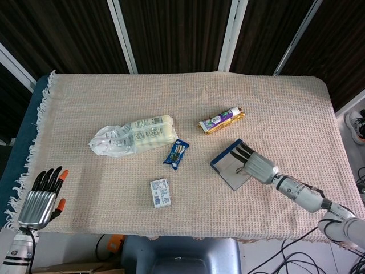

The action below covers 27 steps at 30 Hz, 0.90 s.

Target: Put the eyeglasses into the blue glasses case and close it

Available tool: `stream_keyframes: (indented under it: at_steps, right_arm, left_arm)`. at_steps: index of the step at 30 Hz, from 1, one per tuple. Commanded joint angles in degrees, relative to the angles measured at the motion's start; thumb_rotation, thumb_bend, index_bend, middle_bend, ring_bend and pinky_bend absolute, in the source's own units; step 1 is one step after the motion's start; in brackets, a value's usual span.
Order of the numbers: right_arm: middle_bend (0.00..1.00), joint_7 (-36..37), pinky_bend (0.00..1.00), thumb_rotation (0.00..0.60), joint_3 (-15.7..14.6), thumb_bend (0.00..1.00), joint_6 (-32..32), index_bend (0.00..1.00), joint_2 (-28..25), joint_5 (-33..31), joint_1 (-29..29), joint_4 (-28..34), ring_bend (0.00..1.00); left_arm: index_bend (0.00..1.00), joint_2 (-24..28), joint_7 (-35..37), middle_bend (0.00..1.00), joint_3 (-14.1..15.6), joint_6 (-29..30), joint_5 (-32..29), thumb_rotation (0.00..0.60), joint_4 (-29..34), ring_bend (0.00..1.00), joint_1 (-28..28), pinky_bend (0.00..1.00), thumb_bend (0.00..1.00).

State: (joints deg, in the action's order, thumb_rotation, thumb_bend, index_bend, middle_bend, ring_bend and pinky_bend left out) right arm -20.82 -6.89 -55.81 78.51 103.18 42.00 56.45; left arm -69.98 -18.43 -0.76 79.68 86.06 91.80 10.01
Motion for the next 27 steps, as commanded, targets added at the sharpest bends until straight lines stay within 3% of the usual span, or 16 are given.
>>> stream_keyframes:
  at_steps: [1, 15, 22, 27]
  right_arm:
    - [0.09, 2.5, 0.00, 0.600, 0.1, 0.63, 0.0, 0.78, 3.7, 0.6, 1.1, -5.5, 0.00]
    - [0.10, 5.2, 0.00, 0.600, 0.0, 0.64, -1.2, 0.75, 9.0, 1.9, 3.7, -10.4, 0.00]
    - [0.10, 4.9, 0.00, 0.600, 0.1, 0.63, -2.9, 0.62, 10.0, 2.2, 4.1, -11.5, 0.00]
    - [0.10, 6.3, 0.00, 0.600, -0.1, 0.45, -3.9, 0.55, 10.0, 2.2, 4.3, -11.9, 0.00]
  left_arm:
    - [0.00, -0.1, -0.2, 0.00, -0.1, -0.1, -0.2, 0.600, 0.0, 0.02, 0.1, 0.09, 0.41]
    - [0.00, 0.2, 0.2, 0.00, -0.2, -0.4, -0.8, 0.600, 0.1, 0.02, 0.3, 0.09, 0.42]
    - [0.00, 0.3, 0.4, 0.00, 0.0, -0.4, -0.5, 0.600, 0.1, 0.02, 0.3, 0.09, 0.41]
    - [0.00, 0.3, 0.5, 0.00, 0.0, -0.3, -0.5, 0.600, 0.1, 0.02, 0.3, 0.09, 0.42]
